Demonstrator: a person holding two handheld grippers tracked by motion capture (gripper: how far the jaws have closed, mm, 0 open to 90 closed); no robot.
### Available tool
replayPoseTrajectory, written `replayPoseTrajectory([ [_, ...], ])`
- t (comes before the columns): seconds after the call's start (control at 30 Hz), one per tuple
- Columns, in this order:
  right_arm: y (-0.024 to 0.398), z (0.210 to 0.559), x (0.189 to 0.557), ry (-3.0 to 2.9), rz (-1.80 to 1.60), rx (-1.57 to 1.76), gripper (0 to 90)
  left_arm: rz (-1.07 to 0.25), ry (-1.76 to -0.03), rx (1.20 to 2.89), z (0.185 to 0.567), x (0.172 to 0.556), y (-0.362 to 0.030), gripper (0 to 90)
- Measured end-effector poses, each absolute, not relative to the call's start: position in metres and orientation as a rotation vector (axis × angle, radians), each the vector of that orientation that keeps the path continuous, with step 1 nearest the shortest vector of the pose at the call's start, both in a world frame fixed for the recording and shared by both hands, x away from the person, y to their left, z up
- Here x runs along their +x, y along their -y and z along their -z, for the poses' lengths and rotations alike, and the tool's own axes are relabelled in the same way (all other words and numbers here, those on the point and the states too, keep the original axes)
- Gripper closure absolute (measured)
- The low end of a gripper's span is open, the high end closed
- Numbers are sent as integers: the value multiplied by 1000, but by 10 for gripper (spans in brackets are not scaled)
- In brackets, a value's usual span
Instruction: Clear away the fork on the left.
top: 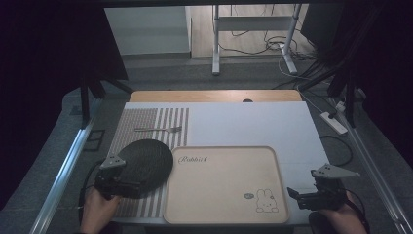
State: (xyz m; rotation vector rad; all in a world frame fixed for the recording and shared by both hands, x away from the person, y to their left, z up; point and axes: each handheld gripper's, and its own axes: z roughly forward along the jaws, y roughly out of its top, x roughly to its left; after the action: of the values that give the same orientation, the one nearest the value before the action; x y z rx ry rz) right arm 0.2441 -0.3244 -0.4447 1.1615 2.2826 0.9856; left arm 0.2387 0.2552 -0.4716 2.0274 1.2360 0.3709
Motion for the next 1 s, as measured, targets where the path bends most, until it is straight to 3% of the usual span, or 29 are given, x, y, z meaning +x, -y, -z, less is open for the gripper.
replayPoseTrajectory([
  [1.0,325,445,244,-2287,-984,1160,0,-326,-1264,2000,470,302,-266,0],
])
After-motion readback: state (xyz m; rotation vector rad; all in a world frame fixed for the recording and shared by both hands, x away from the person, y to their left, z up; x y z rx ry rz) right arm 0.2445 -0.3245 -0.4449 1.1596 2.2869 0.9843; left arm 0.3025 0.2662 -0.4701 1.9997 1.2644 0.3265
